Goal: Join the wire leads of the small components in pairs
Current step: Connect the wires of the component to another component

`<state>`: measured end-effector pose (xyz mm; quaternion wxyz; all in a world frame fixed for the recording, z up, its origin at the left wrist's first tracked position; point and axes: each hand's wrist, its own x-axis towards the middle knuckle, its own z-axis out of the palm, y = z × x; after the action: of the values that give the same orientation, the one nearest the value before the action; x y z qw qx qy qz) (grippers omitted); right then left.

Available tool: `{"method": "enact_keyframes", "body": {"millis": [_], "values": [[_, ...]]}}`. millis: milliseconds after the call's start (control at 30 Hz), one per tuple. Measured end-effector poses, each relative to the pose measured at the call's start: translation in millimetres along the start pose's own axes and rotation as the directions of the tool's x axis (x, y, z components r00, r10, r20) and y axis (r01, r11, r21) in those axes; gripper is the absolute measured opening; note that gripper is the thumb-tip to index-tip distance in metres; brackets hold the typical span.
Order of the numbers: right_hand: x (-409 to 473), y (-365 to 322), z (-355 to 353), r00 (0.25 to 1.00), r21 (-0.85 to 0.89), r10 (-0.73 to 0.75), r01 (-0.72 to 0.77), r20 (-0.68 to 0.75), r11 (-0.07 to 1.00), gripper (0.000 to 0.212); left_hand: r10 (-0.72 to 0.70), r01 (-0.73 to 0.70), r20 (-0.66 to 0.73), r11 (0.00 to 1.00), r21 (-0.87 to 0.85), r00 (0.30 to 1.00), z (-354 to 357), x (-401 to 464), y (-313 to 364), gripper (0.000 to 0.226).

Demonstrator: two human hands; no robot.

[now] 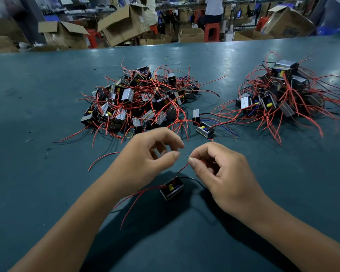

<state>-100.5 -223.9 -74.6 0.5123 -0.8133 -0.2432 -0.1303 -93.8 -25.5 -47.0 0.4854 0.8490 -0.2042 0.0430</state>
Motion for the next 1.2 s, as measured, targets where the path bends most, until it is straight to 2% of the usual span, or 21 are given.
{"method": "enact_keyframes", "body": {"millis": [67, 133, 267, 433, 600, 767, 867, 967, 1067, 1100, 1133, 1200], "values": [[0, 1, -1, 1.000, 0.019, 0.020, -0.020, 0.013, 1.000, 0.007, 0.212, -0.215, 0.034, 0.957, 0.194, 0.977, -6, 0, -3, 0.010], [0, 1, -1, 0.999, 0.022, 0.023, -0.023, 0.034, 0.999, 0.006, 0.299, -0.302, 0.051, 0.918, 0.259, 0.953, -5, 1, -3, 0.010], [0, -1, -2, 0.998, 0.016, 0.009, -0.011, 0.067, 1.000, 0.006, 0.365, -0.360, 0.050, 0.875, 0.324, 0.930, -2, 3, -2, 0.009], [0, 0, -2, 0.995, 0.001, -0.016, 0.016, 0.101, 1.000, 0.006, 0.358, -0.363, 0.079, 0.871, 0.331, 0.930, -5, 1, -2, 0.012], [0, -1, -2, 0.993, -0.045, -0.072, 0.076, 0.095, 0.996, 0.006, 0.286, -0.307, 0.112, 0.898, 0.316, 0.952, -7, 1, 2, 0.011], [0, -1, -3, 0.986, -0.107, -0.137, 0.147, 0.095, 0.983, 0.006, 0.125, -0.145, 0.165, 0.983, 0.114, 0.978, -9, -3, 4, 0.015], [-1, -1, -3, 0.983, -0.127, -0.157, 0.168, 0.096, 0.978, 0.004, 0.053, -0.066, 0.160, 0.994, 0.083, 0.986, -8, -3, 5, 0.019], [-1, -1, -2, 0.981, -0.163, -0.178, 0.189, 0.082, 0.968, 0.006, -0.109, 0.124, 0.179, 0.989, -0.077, 0.978, -2, -3, 7, 0.023], [-2, -1, -2, 0.986, -0.156, -0.157, 0.165, 0.062, 0.974, 0.005, -0.332, 0.387, 0.212, 0.859, -0.336, 0.919, 7, -3, 8, 0.021], [-1, -1, -2, 0.989, -0.135, -0.135, 0.141, 0.053, 0.981, 0.005, -0.347, 0.399, 0.200, 0.839, -0.369, 0.916, 8, -3, 8, 0.022], [-1, 0, -2, 0.993, -0.107, -0.105, 0.109, 0.044, 0.988, 0.005, -0.322, 0.360, 0.164, 0.868, -0.342, 0.932, 7, -4, 7, 0.023], [0, 1, -3, 0.998, -0.056, -0.053, 0.054, 0.034, 0.997, 0.006, -0.162, 0.176, 0.098, 0.972, -0.156, 0.982, 0, -5, 6, 0.020]]}}
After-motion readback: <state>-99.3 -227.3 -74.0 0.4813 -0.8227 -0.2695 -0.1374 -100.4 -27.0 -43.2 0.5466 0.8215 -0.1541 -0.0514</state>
